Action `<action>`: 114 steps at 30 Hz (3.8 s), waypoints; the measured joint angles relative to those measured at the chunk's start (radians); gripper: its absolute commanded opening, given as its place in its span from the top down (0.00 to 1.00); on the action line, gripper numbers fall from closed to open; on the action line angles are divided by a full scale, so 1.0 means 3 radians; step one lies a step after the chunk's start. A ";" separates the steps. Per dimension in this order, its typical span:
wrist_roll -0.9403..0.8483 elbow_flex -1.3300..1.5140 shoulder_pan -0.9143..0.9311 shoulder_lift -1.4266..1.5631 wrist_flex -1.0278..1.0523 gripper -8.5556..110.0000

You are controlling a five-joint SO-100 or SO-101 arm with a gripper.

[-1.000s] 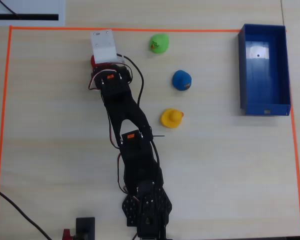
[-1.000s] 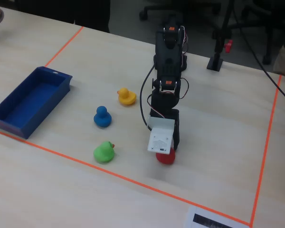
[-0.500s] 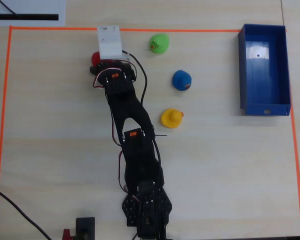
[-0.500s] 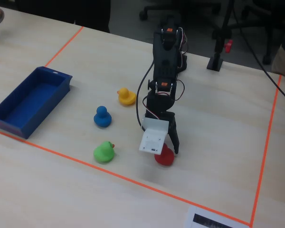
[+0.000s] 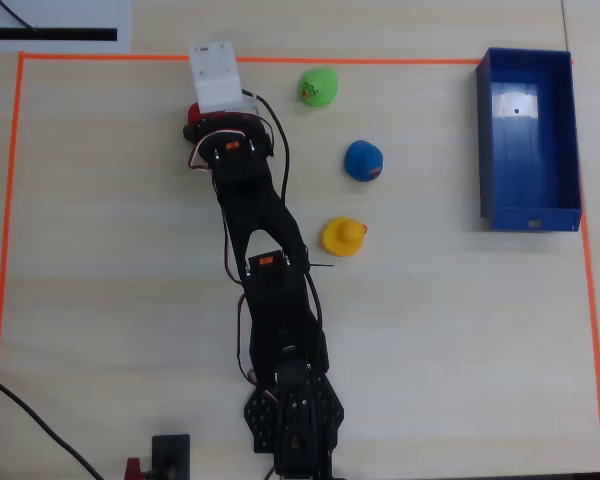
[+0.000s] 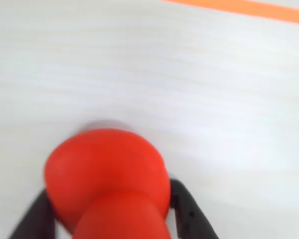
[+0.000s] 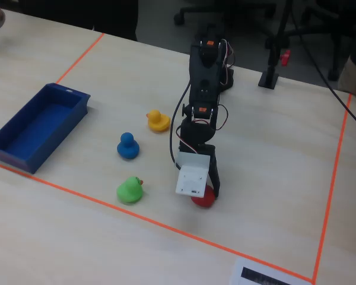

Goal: Grasp red duck and put it into box.

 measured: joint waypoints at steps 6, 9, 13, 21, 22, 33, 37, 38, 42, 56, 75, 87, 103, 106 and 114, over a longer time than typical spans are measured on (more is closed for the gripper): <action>-0.0312 -0.0097 0.0000 0.0010 0.0179 0.93; -0.0343 -0.0107 0.0000 0.0031 0.0205 0.93; -0.0128 -0.0102 0.0046 0.0133 0.0363 0.93; 0.0225 -0.0547 0.0460 0.0946 0.1662 0.93; 0.0225 -0.0665 0.0506 0.1074 0.1866 0.93; 0.0230 -0.2173 0.1703 0.1263 0.3114 0.93; 0.0378 -0.2935 0.2240 0.0798 0.3129 0.93; 0.0414 -0.3094 0.2378 0.0680 0.3119 0.93; 0.0491 -0.3313 0.2853 0.0348 0.2950 0.93; 0.0450 -0.3313 0.3554 -0.0844 0.2168 0.93; 0.0629 -0.3763 0.3641 -0.1575 0.1805 0.49; 0.1007 -0.3901 0.3518 -0.1197 0.2342 0.74; 0.1135 -0.1237 0.1892 0.2117 0.2674 0.93; 0.0997 -0.0041 0.1299 0.2955 0.2511 0.93; 0.0332 0.3457 0.0424 0.5492 0.2224 0.93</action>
